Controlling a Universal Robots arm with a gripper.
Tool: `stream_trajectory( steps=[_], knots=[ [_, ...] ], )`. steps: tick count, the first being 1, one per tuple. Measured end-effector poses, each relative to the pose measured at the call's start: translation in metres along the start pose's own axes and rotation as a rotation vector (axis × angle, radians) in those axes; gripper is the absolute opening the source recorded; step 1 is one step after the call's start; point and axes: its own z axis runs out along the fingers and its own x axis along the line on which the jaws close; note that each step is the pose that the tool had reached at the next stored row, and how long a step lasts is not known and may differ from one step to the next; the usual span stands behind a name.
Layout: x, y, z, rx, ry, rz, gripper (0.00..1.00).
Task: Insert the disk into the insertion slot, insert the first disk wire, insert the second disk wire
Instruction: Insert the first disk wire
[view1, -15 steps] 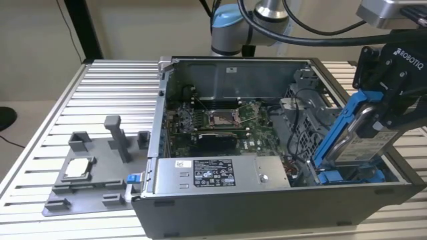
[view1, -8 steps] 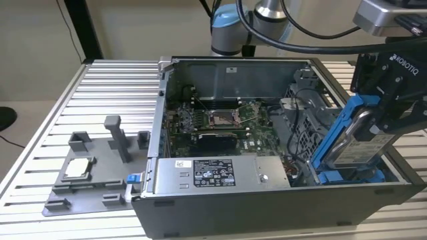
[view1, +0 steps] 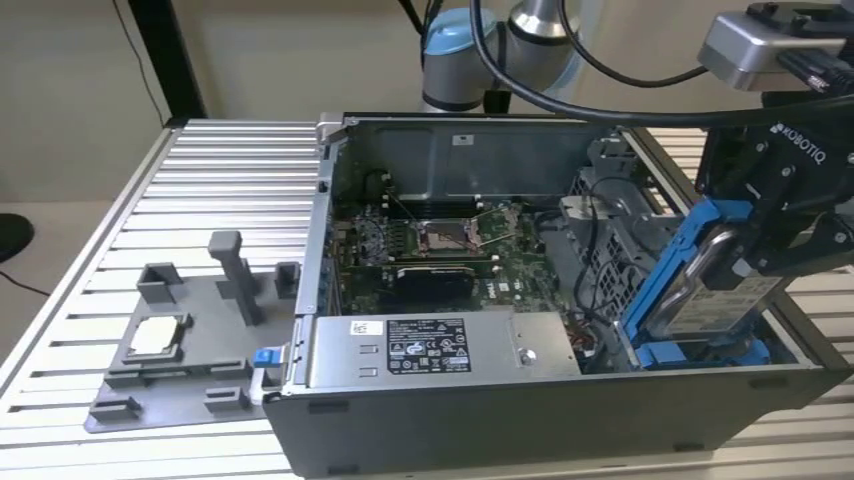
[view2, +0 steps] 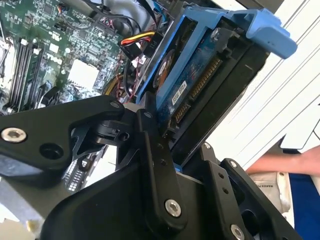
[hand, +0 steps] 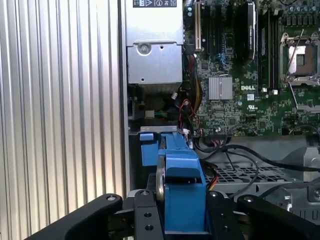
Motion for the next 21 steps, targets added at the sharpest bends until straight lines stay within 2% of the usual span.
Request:
stream_trajectory(
  steps=[3, 4, 7, 8, 12, 16, 21],
  knots=[
    [0.0000, -0.0002, 0.0045, 0.0000, 0.0004, 0.000, 0.00],
    [0.0000, -0.0002, 0.0045, 0.0000, 0.0026, 0.000, 0.00],
    [0.0000, -0.0002, 0.0045, 0.0001, 0.0031, 0.000, 0.00],
    [0.0000, -0.0002, 0.0044, 0.0000, 0.0035, 0.000, 1.00],
    [0.0000, -0.0002, 0.0045, 0.0001, 0.0032, 0.000, 1.00],
    [-0.0001, -0.0009, 0.0075, -0.0001, -0.0035, 0.000, 1.00],
    [-0.0021, -0.0076, 0.0126, 0.0001, -0.0102, -0.002, 1.00]
  ],
)
